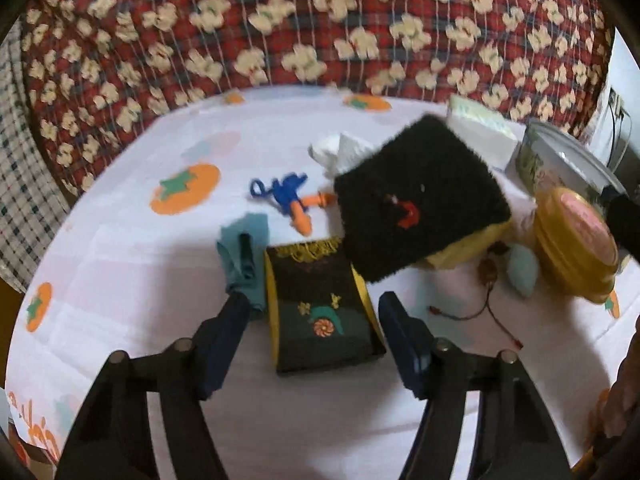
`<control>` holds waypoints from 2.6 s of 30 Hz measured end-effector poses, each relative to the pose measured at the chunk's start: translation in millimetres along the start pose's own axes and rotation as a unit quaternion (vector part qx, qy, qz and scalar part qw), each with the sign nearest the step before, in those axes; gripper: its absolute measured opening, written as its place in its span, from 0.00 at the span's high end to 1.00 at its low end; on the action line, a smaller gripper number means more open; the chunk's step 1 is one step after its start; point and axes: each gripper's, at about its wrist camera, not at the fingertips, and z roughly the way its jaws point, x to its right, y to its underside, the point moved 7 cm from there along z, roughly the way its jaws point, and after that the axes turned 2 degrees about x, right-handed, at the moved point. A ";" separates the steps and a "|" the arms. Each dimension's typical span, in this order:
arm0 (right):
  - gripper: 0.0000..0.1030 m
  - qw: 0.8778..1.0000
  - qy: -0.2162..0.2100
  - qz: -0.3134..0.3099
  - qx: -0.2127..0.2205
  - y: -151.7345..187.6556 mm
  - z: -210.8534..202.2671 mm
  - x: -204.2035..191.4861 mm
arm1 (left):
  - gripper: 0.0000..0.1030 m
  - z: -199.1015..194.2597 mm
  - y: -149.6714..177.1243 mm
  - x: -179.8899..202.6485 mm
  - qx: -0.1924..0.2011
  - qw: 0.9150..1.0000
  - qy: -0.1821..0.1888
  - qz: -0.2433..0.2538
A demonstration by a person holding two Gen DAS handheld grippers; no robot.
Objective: Organize soft objects
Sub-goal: 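Grasp the black-and-yellow box with the left tool while the right tool approaches the black fuzzy pouch, then close the right tool on the black fuzzy pouch and lift it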
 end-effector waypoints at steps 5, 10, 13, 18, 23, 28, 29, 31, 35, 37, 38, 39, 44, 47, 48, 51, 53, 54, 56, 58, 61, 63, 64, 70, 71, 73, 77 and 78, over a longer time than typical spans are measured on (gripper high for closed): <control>0.01 1.000 -0.001 -0.002 0.001 0.7 -0.9 -1.2 | 0.44 1.8 0.5 -0.3 -0.006 1.000 0.011 -0.006; 0.01 1.000 0.000 -0.007 0.005 -4.4 0.0 -1.7 | 0.48 -11.2 -4.8 -1.6 0.036 0.999 0.023 -0.015; 0.01 1.000 0.005 -0.018 0.007 -7.8 4.1 -4.9 | 0.48 -23.3 -7.4 -6.1 0.074 0.996 0.034 -0.028; 0.01 0.999 0.017 -0.051 -0.002 -8.5 19.4 -13.3 | 0.48 -31.5 -10.3 -16.9 0.103 0.992 0.045 -0.059; 0.01 0.997 0.019 -0.071 -0.014 -10.3 33.7 -22.0 | 0.48 -43.0 -11.1 -24.3 0.145 0.986 0.036 -0.077; 0.01 0.995 0.020 -0.093 -0.035 -10.0 53.2 -34.0 | 0.48 -50.2 -9.9 -30.1 0.167 0.982 0.019 -0.089; 0.01 0.994 0.018 -0.098 -0.041 -9.3 57.4 -37.3 | 0.48 -51.1 -9.9 -31.3 0.171 0.981 0.017 -0.092; 0.04 0.992 0.017 -0.109 -0.052 -7.0 65.5 -42.5 | 0.48 -52.1 -9.2 -31.3 0.175 0.980 0.019 -0.092; 0.24 0.989 0.011 -0.119 -0.084 -0.5 82.5 -48.6 | 0.48 -52.5 -7.9 -31.0 0.177 0.980 0.018 -0.090; 0.33 0.988 0.004 -0.121 -0.095 1.4 87.6 -50.9 | 0.48 -52.7 -7.1 -30.7 0.177 0.980 0.019 -0.090; 0.47 0.988 0.000 -0.121 -0.097 3.1 88.3 -52.0 | 0.48 -53.0 -7.2 -31.2 0.177 0.980 0.019 -0.091; 0.54 0.987 -0.009 -0.125 -0.102 4.3 89.6 -54.7 | 0.48 -52.8 -7.2 -30.6 0.177 0.980 0.019 -0.091; 0.65 0.986 -0.017 -0.142 -0.091 5.0 86.9 -63.7 | 0.48 -53.0 -7.2 -30.8 0.175 0.981 0.010 -0.088; 0.70 0.989 -0.025 -0.128 -0.076 1.0 79.7 -60.8 | 0.48 -53.6 -7.4 -28.1 0.175 0.981 -0.013 -0.079; 0.71 0.990 -0.027 -0.120 -0.069 -1.1 77.1 -58.1 | 0.48 -53.9 -7.5 -27.3 0.176 0.981 -0.021 -0.076; 0.75 0.994 -0.034 -0.097 -0.046 -6.5 68.9 -52.2 | 0.48 -56.0 -8.7 -22.0 0.180 0.981 -0.030 -0.066; 0.79 0.995 -0.038 -0.088 -0.029 -10.0 63.0 -49.6 | 0.48 -55.4 -10.3 -18.0 0.179 0.981 -0.025 -0.066; 0.80 0.995 -0.040 -0.084 -0.019 -11.5 59.6 -48.9 | 0.48 -55.2 -10.9 -15.9 0.179 0.981 -0.026 -0.064; 0.83 0.996 -0.043 -0.080 -0.002 -14.5 52.9 -47.8 | 0.48 -55.6 -12.8 -11.7 0.179 0.982 -0.025 -0.060; 0.84 0.996 -0.040 -0.081 0.013 -16.4 46.7 -46.3 | 0.48 -57.2 -15.2 -7.3 0.182 0.981 -0.022 -0.060; 0.86 0.996 -0.033 -0.081 0.031 -20.2 39.5 -40.4 | 0.48 -58.5 -18.3 -0.8 0.187 0.980 -0.020 -0.058; 0.86 0.996 -0.033 -0.071 0.037 -21.7 36.0 -33.4 | 0.48 -57.6 -20.0 4.4 0.190 0.980 -0.017 -0.056; 0.86 0.997 -0.034 -0.064 0.036 -22.6 36.1 -29.3 | 0.48 -56.5 -20.3 6.5 0.191 0.980 -0.018 -0.054; 0.89 0.997 -0.042 -0.048 0.042 -22.6 29.5 -17.6 | 0.48 -52.7 -20.7 3.9 0.189 0.979 -0.022 -0.067; 0.89 0.997 -0.043 -0.046 0.044 -22.9 28.0 -15.8 | 0.48 -52.4 -20.7 4.4 0.188 0.980 -0.023 -0.066; 0.89 0.997 -0.046 -0.039 0.052 -24.9 24.8 -12.0 | 0.48 -52.8 -20.4 6.0 0.190 0.979 -0.026 -0.063; 0.90 0.996 -0.054 -0.025 0.062 -27.6 19.1 -8.1 | 0.48 -53.0 -20.7 6.5 0.191 0.979 -0.027 -0.061; 0.90 0.996 -0.054 -0.025 0.065 -28.6 17.7 -7.9 | 0.48 -52.7 -20.8 7.1 0.192 0.979 -0.027 -0.062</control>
